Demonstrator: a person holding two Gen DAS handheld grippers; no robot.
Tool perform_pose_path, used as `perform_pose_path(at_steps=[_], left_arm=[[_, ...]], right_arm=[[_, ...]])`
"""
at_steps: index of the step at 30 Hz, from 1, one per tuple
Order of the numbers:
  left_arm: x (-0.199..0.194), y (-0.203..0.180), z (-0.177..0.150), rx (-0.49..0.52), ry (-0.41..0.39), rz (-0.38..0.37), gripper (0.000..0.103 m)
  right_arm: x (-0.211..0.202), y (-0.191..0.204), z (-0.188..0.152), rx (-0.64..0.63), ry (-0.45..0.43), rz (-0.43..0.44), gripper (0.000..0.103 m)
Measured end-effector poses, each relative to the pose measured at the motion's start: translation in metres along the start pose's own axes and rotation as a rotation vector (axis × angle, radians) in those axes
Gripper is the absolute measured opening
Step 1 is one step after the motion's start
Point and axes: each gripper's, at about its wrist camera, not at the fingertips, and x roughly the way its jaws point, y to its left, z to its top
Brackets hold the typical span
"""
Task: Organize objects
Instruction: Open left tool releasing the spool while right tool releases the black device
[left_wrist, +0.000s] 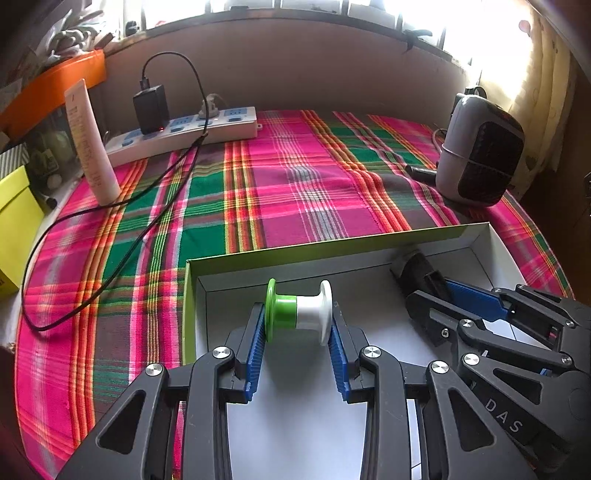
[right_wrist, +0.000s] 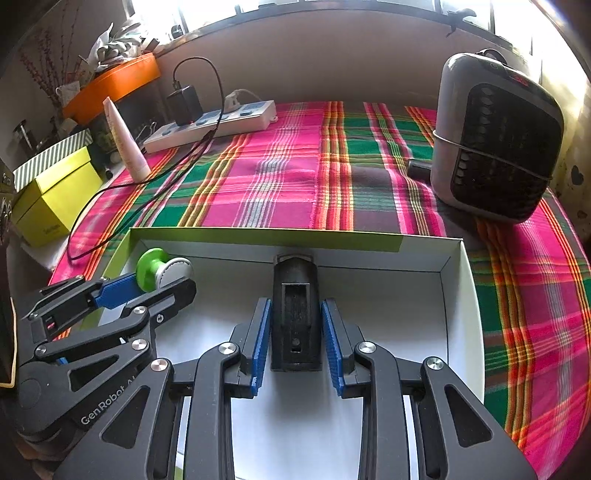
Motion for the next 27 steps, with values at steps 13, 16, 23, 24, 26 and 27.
perform_pose_path(at_steps=[13, 16, 23, 24, 26, 27], left_arm=[[-0.003, 0.002, -0.002, -0.008, 0.001, 0.011, 0.036], [-0.005, 0.003, -0.004, -0.012, 0.001, 0.016, 0.039], [-0.009, 0.0, -0.006, -0.011, 0.001, 0.016, 0.042], [-0.01, 0.0, -0.006, -0.013, 0.0, 0.015, 0.043], [-0.013, 0.0, -0.007, -0.017, -0.004, 0.012, 0.044], [-0.014, 0.0, -0.007, -0.016, -0.008, 0.015, 0.044]], right_arm=[[-0.005, -0.006, -0.002, 0.026, -0.01, -0.018, 0.031], [-0.006, -0.007, -0.002, 0.033, -0.012, -0.022, 0.044], [-0.01, -0.008, -0.005, 0.035, -0.018, -0.035, 0.045], [-0.011, -0.008, -0.005, 0.035, -0.017, -0.037, 0.045], [-0.013, -0.008, -0.006, 0.034, -0.019, -0.041, 0.045], [-0.014, -0.008, -0.007, 0.033, -0.02, -0.042, 0.045]])
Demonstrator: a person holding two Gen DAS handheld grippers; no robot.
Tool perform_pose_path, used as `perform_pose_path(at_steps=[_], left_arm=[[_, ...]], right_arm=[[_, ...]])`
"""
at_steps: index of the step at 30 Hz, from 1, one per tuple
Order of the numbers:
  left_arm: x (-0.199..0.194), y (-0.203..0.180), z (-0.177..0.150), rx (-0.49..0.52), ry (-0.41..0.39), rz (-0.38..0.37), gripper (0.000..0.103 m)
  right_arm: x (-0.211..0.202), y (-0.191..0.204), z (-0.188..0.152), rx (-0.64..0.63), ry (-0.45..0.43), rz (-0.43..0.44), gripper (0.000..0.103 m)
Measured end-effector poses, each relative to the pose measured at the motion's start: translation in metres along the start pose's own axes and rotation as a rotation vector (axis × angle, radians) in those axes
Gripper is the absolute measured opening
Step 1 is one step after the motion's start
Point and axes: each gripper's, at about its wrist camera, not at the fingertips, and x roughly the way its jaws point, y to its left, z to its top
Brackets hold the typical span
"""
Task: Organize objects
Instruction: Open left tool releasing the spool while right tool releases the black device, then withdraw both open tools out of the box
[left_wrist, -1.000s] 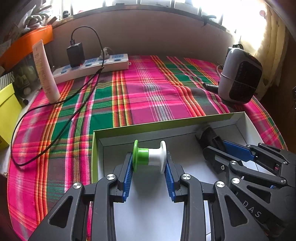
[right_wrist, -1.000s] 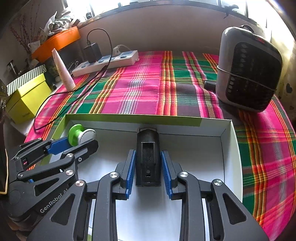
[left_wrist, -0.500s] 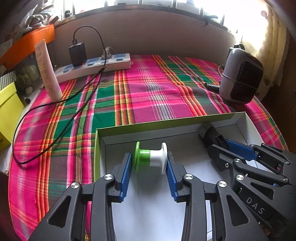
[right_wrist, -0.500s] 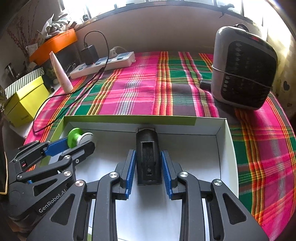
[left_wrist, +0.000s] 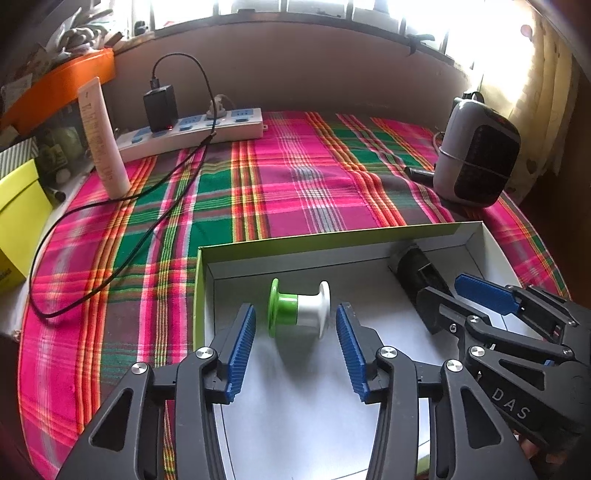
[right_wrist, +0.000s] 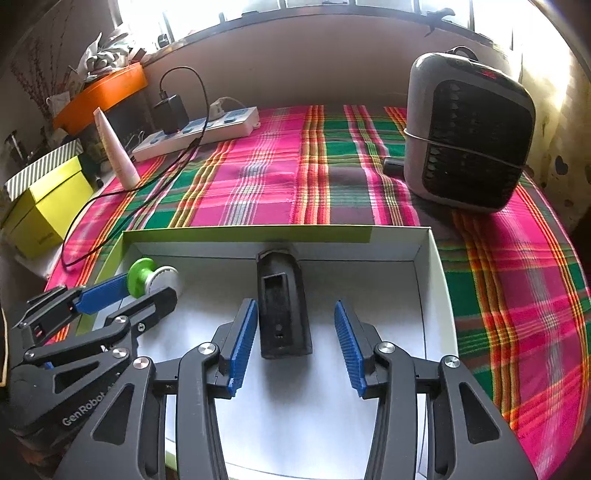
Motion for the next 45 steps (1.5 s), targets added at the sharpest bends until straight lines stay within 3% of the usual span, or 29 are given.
perform_pose_path(at_steps=[24, 45], left_arm=[[-0.046, -0.003, -0.027, -0.009, -0.058, -0.004, 0.049], [-0.09, 0.016, -0.079, -0.047, -0.104, -0.036, 0.052]], right_arm=[[-0.038, 0.006, -0.023, -0.014, -0.07, -0.01, 0.046], [-0.087, 0.003, -0.079, -0.029, -0.118, -0.047, 0.046]])
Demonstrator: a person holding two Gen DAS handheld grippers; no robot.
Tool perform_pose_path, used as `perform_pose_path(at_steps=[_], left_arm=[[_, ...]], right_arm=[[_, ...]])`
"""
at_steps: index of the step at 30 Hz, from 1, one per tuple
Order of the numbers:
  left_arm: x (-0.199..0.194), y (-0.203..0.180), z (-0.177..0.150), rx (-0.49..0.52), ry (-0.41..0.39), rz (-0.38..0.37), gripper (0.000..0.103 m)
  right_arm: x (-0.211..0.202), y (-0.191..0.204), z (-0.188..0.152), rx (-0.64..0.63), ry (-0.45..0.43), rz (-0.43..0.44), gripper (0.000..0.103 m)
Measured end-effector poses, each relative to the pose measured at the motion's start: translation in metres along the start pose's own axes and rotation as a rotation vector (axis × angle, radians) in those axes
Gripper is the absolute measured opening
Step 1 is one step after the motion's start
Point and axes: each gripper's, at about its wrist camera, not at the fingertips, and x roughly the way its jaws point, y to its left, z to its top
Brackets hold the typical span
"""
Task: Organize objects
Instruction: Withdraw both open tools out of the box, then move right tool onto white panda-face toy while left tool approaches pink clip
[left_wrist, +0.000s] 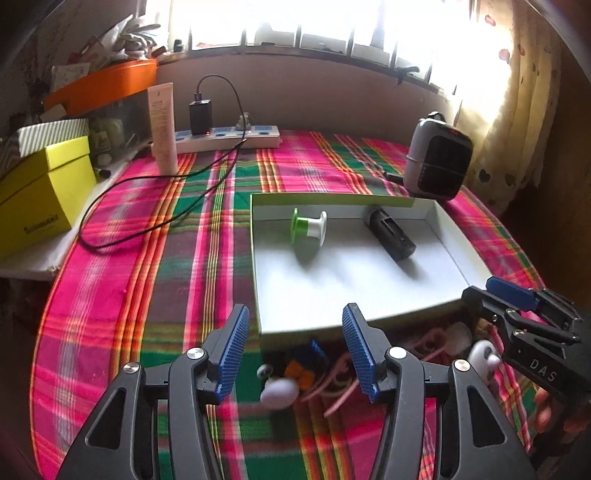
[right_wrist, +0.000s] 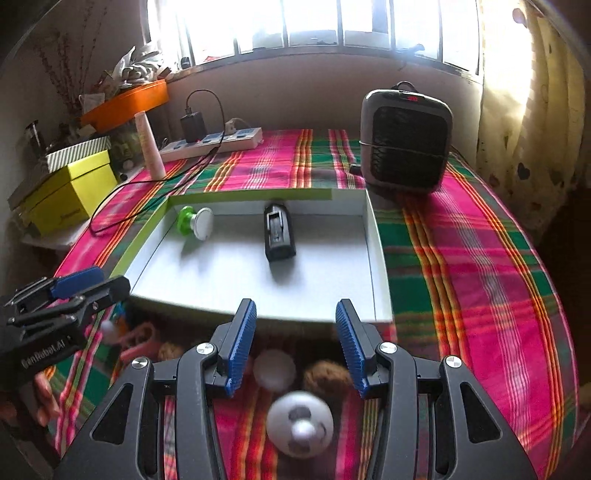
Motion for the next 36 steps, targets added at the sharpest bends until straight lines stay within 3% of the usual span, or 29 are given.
perform_pose_path(at_steps=[21, 36], left_arm=[[-0.014, -0.006, -0.037, 0.041, 0.034, -0.077, 0.052], [-0.009, -0.015, -0.042, 0.062, 0.044, -0.09, 0.052]], right_arm=[[-0.017, -0.01, -0.032, 0.011, 0.0, 0.015, 0.046], [-0.022, -0.014, -0.05, 0.016, 0.018, 0.023, 0.046]])
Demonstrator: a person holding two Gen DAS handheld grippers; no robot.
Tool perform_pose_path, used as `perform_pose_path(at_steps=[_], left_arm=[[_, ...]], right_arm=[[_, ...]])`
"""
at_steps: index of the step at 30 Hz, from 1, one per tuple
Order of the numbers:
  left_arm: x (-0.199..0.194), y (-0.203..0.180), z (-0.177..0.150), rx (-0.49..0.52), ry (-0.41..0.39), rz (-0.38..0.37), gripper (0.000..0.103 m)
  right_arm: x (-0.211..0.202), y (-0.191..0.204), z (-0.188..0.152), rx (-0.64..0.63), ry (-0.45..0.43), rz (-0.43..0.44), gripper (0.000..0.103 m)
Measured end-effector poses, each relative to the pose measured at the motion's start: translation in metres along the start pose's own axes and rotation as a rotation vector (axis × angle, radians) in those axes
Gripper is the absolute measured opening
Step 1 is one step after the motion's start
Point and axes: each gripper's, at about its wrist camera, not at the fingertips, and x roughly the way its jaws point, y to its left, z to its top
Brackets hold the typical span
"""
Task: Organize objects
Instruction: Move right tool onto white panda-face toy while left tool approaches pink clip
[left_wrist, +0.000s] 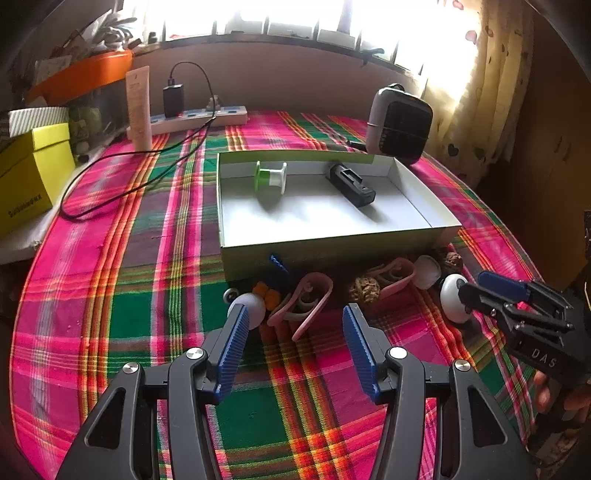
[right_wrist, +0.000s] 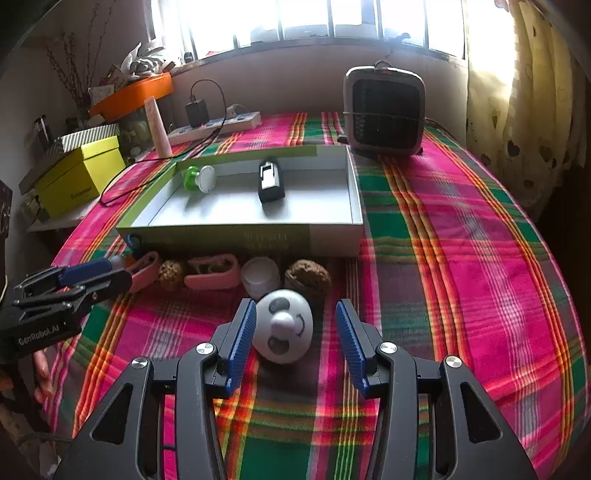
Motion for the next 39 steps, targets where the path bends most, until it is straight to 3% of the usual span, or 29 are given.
perform_pose_path(at_steps=[13, 25, 39], left_arm=[[0.012, -0.007, -0.004, 0.014, 0.044, -0.031, 0.052], [0.011, -0.018, -0.009, 0.037, 0.067, -0.099, 0.052], [0.023, -0.011, 0.003, 0.051, 0.067, -0.028, 0.052]], right_arm=[[0.011, 0.005, -0.002, -0.015, 0.039, 0.01, 0.046], [0.013, 0.002, -0.004, -0.047, 0.067, -0.048, 0.046], [0.015, 0.002, -0.005, -0.067, 0.07, -0.072, 0.046]])
